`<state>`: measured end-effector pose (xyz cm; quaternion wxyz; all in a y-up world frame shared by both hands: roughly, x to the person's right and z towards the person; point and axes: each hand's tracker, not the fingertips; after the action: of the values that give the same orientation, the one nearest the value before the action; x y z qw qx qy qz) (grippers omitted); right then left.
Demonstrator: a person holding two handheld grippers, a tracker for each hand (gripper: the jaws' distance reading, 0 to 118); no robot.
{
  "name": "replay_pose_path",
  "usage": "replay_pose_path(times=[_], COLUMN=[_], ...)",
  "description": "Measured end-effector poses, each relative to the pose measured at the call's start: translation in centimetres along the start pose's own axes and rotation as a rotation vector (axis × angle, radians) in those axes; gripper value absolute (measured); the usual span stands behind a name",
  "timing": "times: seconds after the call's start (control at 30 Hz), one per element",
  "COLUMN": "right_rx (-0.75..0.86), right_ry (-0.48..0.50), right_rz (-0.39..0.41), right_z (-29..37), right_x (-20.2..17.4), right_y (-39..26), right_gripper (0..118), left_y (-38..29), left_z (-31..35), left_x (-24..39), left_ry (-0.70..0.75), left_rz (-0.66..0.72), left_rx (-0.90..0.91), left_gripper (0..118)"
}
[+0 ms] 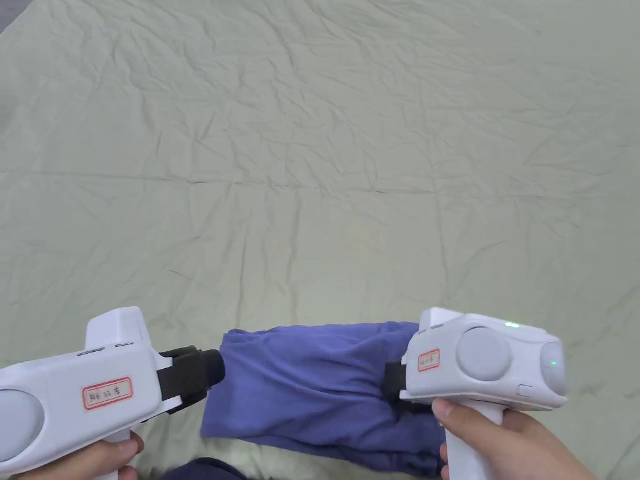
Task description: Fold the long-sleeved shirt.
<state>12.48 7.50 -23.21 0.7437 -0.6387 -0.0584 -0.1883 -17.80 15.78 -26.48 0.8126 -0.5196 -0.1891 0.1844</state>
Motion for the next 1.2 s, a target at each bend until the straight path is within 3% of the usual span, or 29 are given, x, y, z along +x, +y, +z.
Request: replay_pose_path(times=[0.07, 0.2, 0.23, 0.27, 0.3, 0.33, 0.37, 0.4, 0.57, 0.63, 0.7, 0.77, 0.8, 0.83, 0.87, 0.9, 0.93, 1.2], right_rx=[0.011, 0.015, 0.012, 0.008, 0.001, -0.010, -0.016, -0.018, -0.006, 0.000, 0.009, 0.023, 0.033, 0.039, 0.046, 0.055, 0.073, 0.200], right_ry=[0.067, 0.085, 0.098, 0.123, 0.151, 0.178, 0.200, 0.217, 0.255, 0.261, 0.266, 0.254, 0.246, 0.245, 0.252, 0.258, 0.252, 0.347], right_rz=[-0.019, -0.011, -0.011, -0.027, -0.053, -0.085, -0.110, -0.126, -0.159, -0.160, -0.174, -0.171, -0.169, -0.169, -0.166, -0.159, -0.143, 0.037], right_z=[-1.9, -1.3, -1.5, -1.7, -1.8, -1.8, -1.9, -2.0, -2.1, -2.1, -1.9, -1.2, -0.9, -0.4, 0.1, 0.7, 1.4, 6.2], right_x=[0.8, 1.4, 1.7, 2.2, 2.7, 3.2, 3.7, 4.0, 4.9, 4.9, 4.9, 4.4, 4.2, 3.9, 3.6, 3.2, 2.6, -4.9], right_y=[-0.3, 0.0, 0.0, 0.1, 0.1, 0.2, 0.3, 0.2, -0.2, -0.4, -0.7, -1.1, -1.3, -1.5, -1.7, -1.9, -2.1, -2.7], right_gripper=[3, 3, 3, 3, 3, 3, 3, 4, 4, 4, 3, 3, 3, 3, 3, 3, 3, 3], left_y=[0.4, 1.2, 1.3, 1.4, 1.4, 1.3, 1.0, 1.2, 1.9, 2.8, 3.4, 3.4, 3.2, 2.9, 2.8, 3.0, 3.3, 5.3], left_z=[-0.1, -0.7, -1.0, -1.6, -2.2, -3.1, -3.4, -4.2, -10.2, -12.3, -12.7, -12.2, -12.0, -11.5, -10.9, -10.0, -9.0, -1.4], left_x=[-0.1, -0.9, -1.0, -0.9, -1.0, -0.9, -0.8, -1.0, -1.3, -1.8, -1.7, -1.4, -1.0, -0.5, -0.5, -0.8, -1.1, -5.1], left_ry=[0.021, 0.040, 0.041, 0.037, 0.034, 0.031, 0.009, -0.052, 0.013, -0.025, -0.033, -0.036, 0.027, 0.066, 0.066, -0.003, -0.136, -0.248], left_rz=[-0.029, -0.051, -0.065, -0.097, -0.138, -0.185, -0.236, -0.261, -0.299, -0.243, -0.225, -0.254, -0.314, -0.353, -0.358, -0.315, -0.181, -0.050], left_rx=[-0.005, -0.013, -0.027, -0.065, -0.096, -0.125, -0.101, -0.110, -0.235, -0.367, -0.347, -0.329, -0.305, -0.286, -0.272, -0.256, -0.264, -0.166], left_gripper=[3, 3, 9, 30, 69, 117, 118, 114, 114, 112, 109, 77, 57, 28, 12, 12, 12, 12])
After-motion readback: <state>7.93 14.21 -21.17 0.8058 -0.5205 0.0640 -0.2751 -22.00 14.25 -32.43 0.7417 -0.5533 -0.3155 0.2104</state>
